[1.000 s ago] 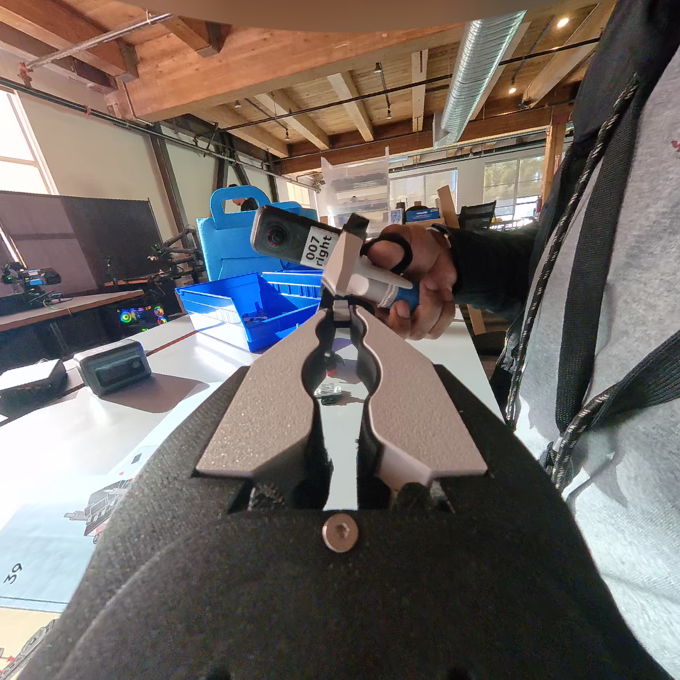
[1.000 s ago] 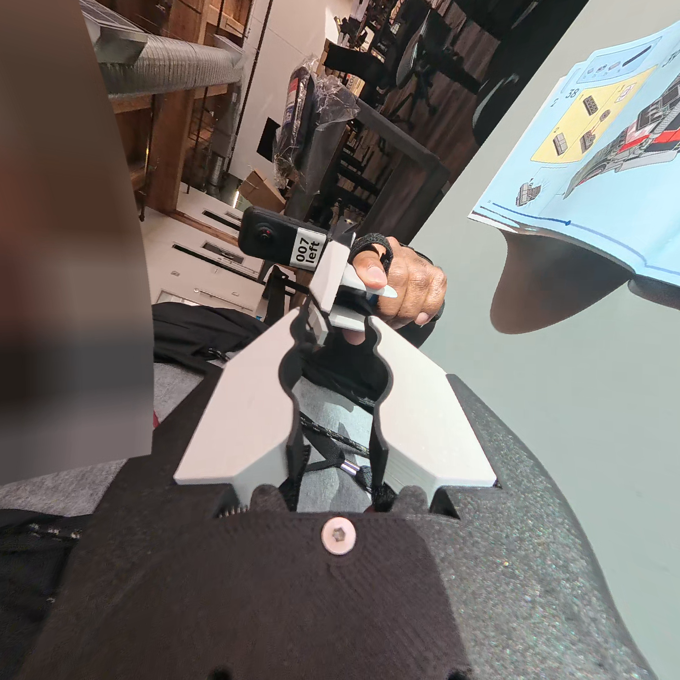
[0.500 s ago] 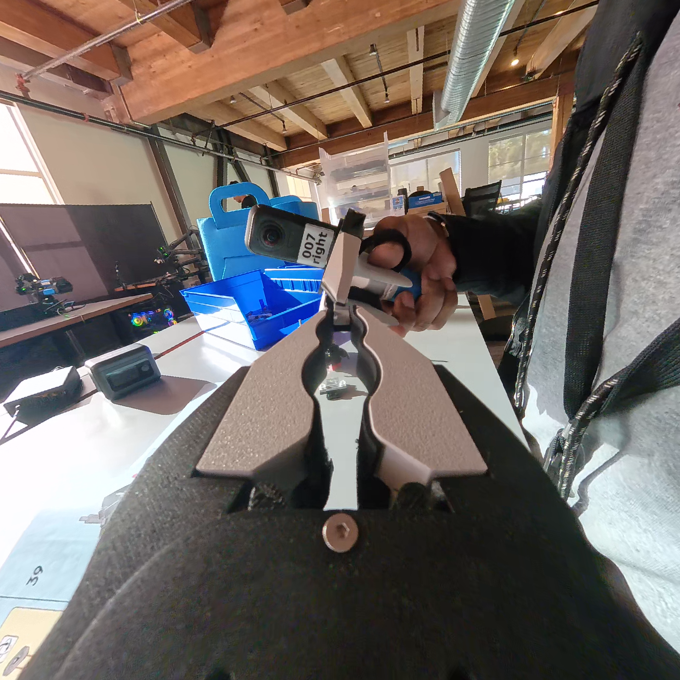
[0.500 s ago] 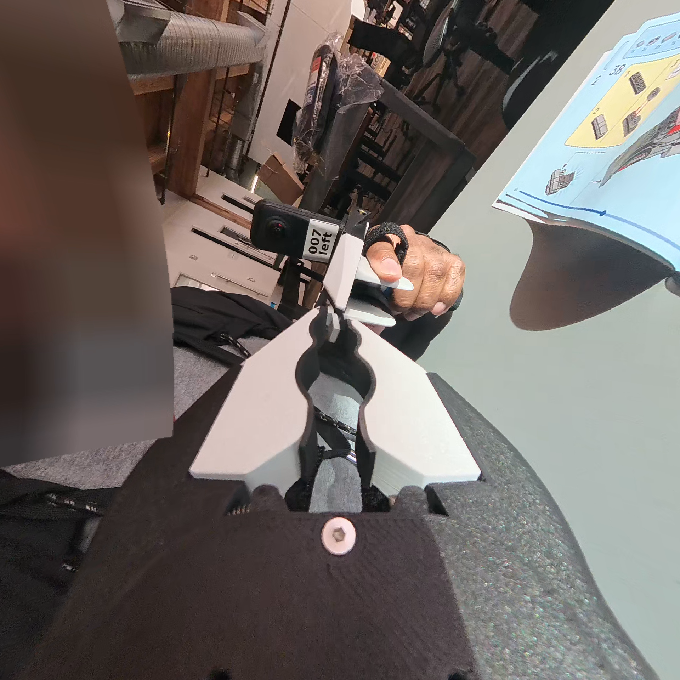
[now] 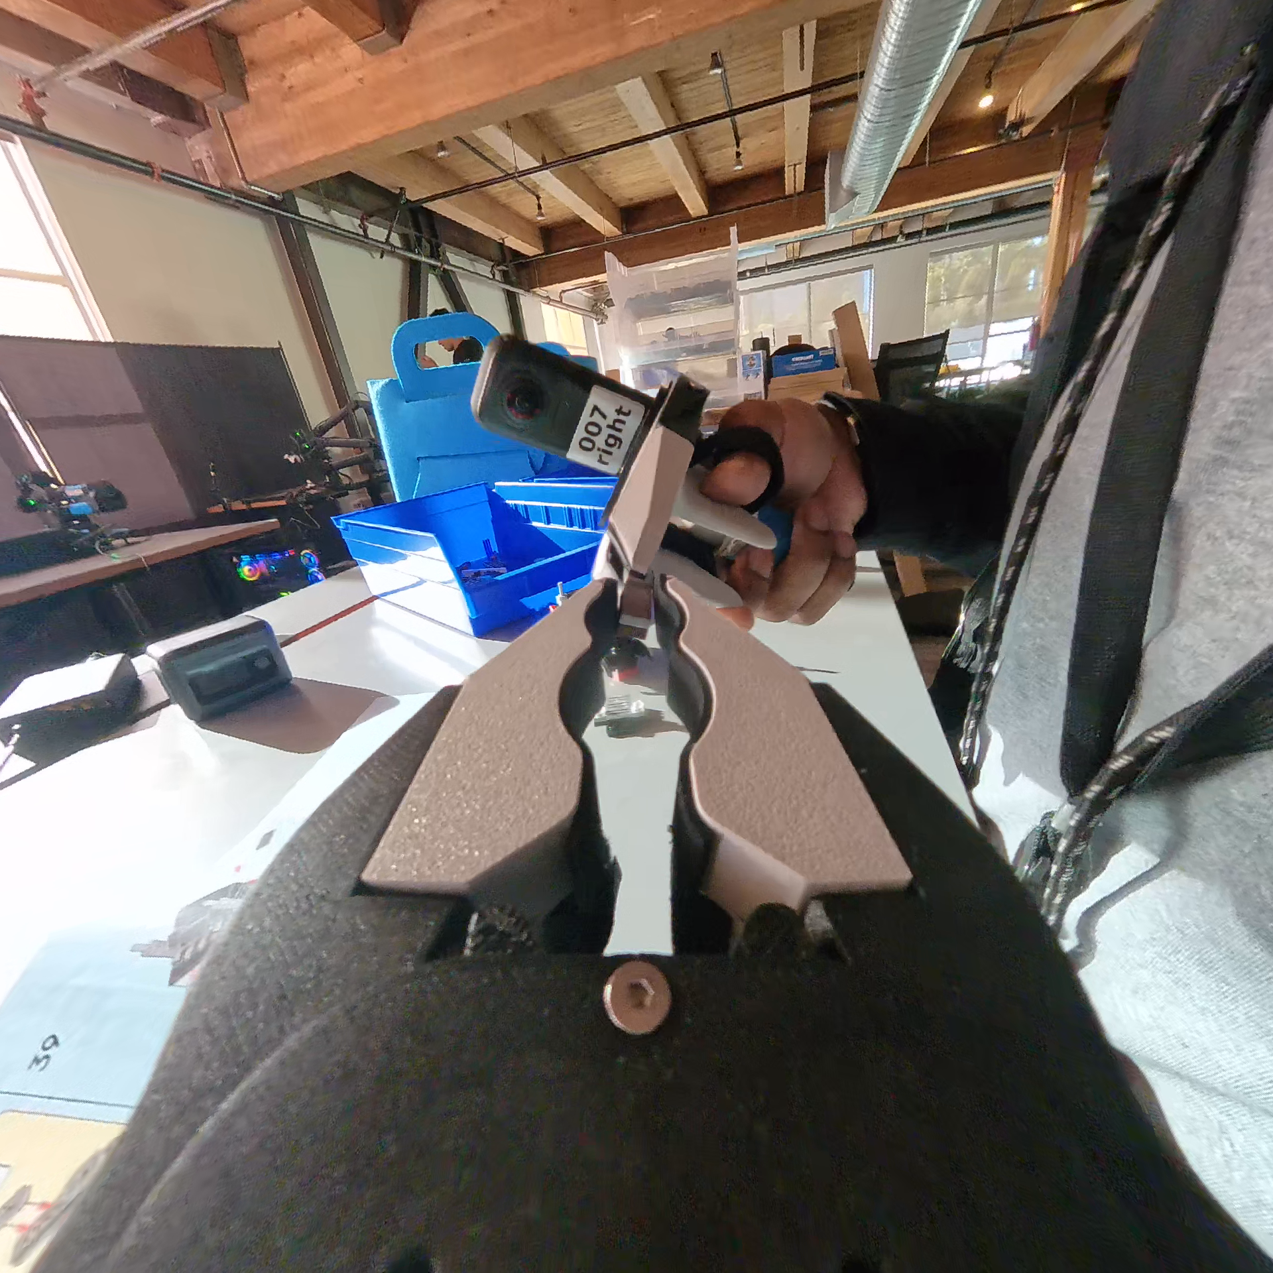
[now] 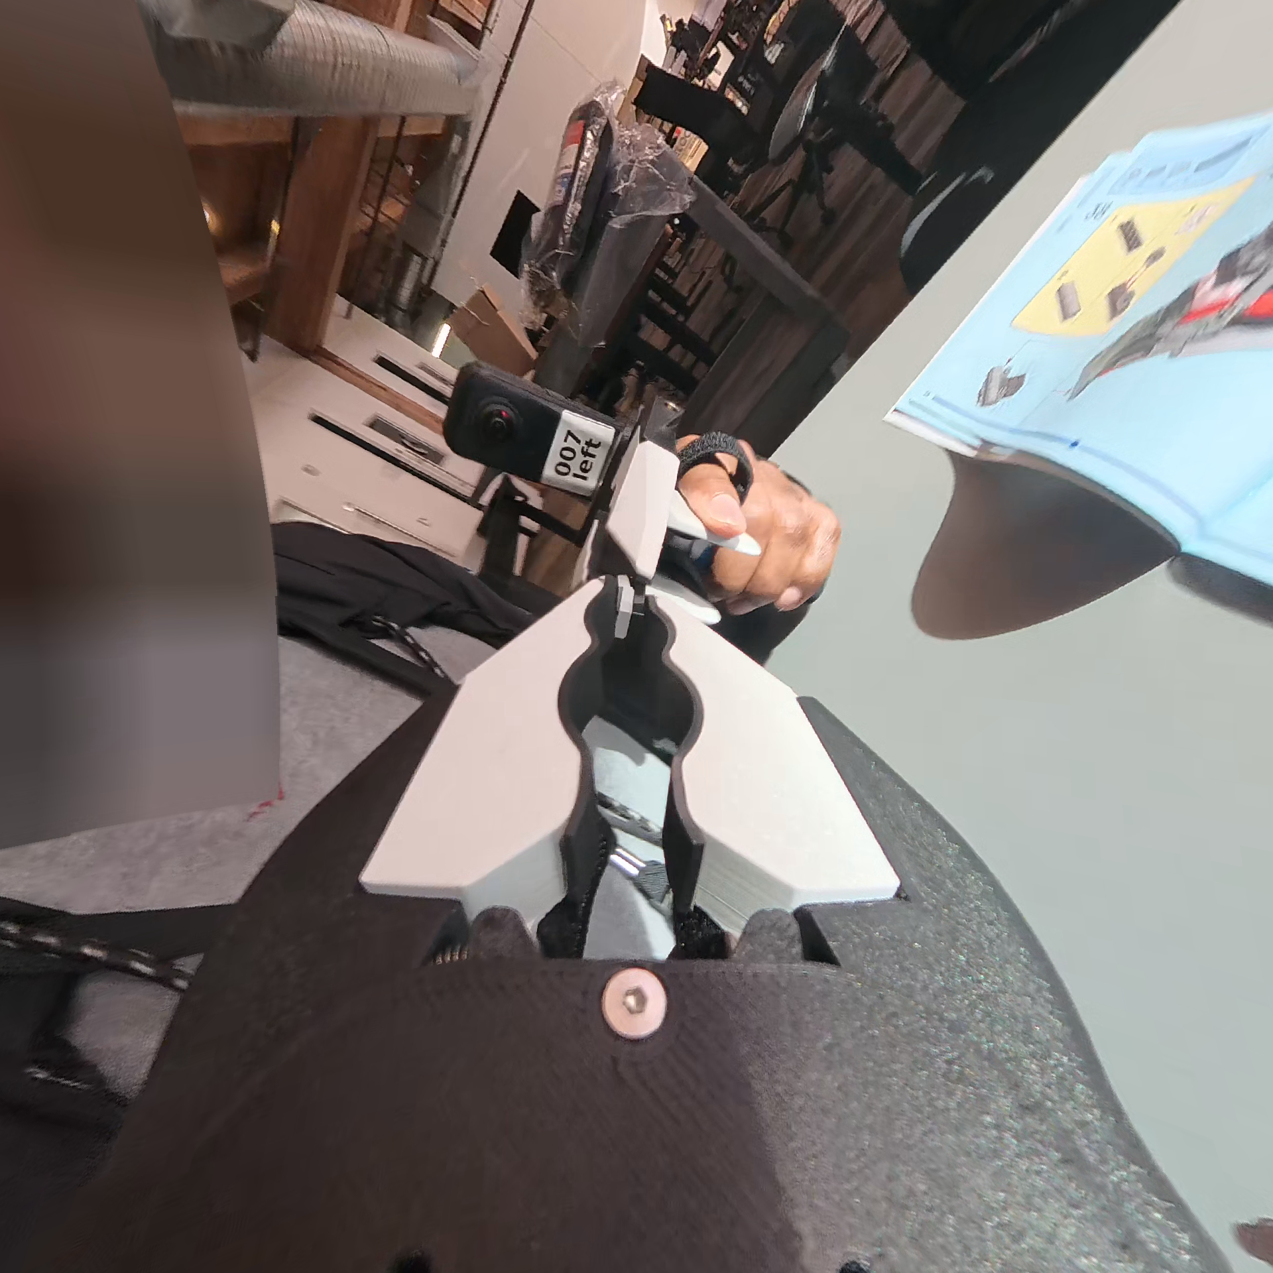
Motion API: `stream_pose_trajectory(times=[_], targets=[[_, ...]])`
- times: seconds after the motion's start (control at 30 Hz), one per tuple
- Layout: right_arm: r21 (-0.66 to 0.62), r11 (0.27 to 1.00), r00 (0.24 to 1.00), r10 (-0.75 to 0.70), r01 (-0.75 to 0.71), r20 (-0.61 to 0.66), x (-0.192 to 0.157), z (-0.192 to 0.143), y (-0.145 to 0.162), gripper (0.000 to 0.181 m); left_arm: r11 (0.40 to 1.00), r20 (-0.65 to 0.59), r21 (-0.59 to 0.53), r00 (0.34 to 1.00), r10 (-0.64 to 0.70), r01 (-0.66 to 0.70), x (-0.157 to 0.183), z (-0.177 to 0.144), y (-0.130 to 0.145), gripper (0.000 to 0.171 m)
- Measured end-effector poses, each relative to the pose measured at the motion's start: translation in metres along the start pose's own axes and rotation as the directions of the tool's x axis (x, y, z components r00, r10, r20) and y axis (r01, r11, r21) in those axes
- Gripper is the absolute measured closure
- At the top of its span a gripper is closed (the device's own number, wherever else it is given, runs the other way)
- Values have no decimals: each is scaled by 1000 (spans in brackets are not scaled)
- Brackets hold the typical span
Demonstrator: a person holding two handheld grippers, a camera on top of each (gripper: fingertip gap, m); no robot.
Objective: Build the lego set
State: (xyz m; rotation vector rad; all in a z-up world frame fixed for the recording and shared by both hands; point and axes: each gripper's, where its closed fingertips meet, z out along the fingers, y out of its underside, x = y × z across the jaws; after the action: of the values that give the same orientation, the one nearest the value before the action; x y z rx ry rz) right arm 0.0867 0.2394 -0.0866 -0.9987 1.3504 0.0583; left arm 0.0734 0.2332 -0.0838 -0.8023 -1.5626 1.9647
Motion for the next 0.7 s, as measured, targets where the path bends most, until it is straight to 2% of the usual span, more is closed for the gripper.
stream_pose_trajectory(times=[0.1,0.23,0.4,0.7], targets=[[15,997,997,-72,73,-29,1,-3,-5,176,998,12,39,999,-50,50,-5,-3,-6,153],[2,982,979,-189,190,-76,0,-7,-9,175,977,-29,74,980,-197,199,-9,-7,-10,150],[-21,957,952,-289,288,-98,-5,-9,-11,174,942,-91,44,940,-329,333,-6,-5,-5,150],[-67,920,912,-391,386,-122,-4,-6,-5,174,942,-100,42,939,-328,334,-4,-4,-6,163]])
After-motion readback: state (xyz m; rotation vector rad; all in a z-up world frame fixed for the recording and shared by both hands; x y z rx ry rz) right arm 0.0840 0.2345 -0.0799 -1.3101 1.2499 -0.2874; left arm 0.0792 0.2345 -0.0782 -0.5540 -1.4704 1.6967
